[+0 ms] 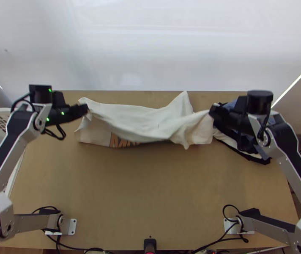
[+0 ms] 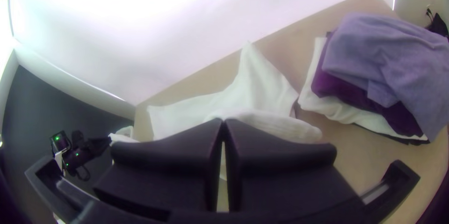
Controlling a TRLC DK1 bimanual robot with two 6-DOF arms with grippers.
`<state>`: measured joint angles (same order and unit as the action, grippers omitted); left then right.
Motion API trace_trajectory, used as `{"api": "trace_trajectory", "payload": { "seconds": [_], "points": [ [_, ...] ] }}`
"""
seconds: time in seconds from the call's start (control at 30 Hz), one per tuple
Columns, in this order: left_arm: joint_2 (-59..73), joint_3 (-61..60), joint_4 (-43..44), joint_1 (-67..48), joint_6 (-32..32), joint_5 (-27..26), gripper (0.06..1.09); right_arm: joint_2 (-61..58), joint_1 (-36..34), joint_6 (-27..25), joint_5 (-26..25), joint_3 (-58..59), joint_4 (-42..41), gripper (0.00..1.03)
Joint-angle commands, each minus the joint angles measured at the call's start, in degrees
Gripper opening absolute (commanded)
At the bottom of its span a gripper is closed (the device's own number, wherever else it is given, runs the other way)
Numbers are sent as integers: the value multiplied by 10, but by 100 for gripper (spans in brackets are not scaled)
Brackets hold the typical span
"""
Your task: Fold the t-shirt
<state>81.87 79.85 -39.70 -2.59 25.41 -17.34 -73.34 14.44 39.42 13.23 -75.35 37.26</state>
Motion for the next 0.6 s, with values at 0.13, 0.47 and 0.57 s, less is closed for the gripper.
{"api": "trace_trajectory", "payload": {
  "seconds": [0.13,0.47,0.57],
  "points": [
    [85,171,-13,49,11,7,9,-95,-5,20,-23,-174,19,3],
    [111,290,-32,54,16,0,9,-149,-5,30,-37,-320,55,3],
    [110,338,-38,65,16,-2,9,-159,-12,31,-39,-379,68,3]
  ]
}}
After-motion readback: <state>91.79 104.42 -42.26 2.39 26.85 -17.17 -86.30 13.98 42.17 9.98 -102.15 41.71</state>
